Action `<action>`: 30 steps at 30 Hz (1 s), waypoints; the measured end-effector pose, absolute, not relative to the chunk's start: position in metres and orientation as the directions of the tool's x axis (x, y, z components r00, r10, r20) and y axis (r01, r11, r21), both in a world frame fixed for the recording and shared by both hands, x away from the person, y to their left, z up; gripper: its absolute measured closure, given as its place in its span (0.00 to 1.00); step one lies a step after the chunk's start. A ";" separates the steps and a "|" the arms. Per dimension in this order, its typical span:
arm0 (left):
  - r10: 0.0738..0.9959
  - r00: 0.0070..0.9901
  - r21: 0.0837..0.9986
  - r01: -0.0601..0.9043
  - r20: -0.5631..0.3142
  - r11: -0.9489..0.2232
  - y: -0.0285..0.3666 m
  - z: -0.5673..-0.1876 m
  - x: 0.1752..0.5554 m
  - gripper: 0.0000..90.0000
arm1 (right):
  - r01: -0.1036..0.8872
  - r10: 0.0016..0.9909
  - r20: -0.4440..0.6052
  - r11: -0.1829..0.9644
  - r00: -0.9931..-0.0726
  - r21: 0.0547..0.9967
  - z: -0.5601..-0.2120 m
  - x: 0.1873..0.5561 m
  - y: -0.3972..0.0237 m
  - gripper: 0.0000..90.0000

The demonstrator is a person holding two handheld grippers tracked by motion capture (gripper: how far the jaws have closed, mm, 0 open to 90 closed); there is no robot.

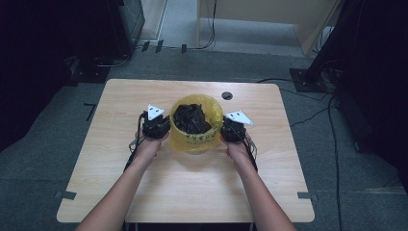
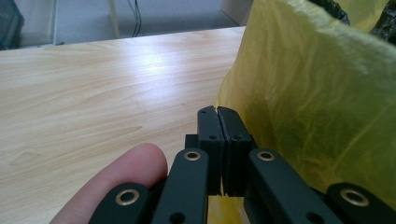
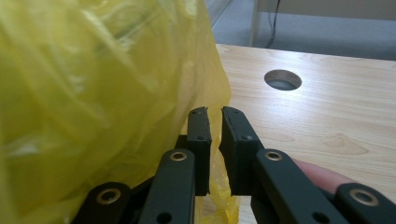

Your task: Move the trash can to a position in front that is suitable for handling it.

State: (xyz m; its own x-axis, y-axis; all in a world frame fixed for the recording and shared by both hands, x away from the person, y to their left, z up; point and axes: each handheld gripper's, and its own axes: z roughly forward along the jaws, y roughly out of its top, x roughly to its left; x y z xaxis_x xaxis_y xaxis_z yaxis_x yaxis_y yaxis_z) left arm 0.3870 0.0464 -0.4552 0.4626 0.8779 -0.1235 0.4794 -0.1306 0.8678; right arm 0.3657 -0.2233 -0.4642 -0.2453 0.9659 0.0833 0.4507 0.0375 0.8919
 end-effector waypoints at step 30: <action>0.897 0.430 0.866 0.482 -0.102 -0.132 0.033 -0.460 0.267 1.00 | 0.464 0.929 0.172 0.000 -0.327 0.886 -0.468 0.269 -0.239 1.00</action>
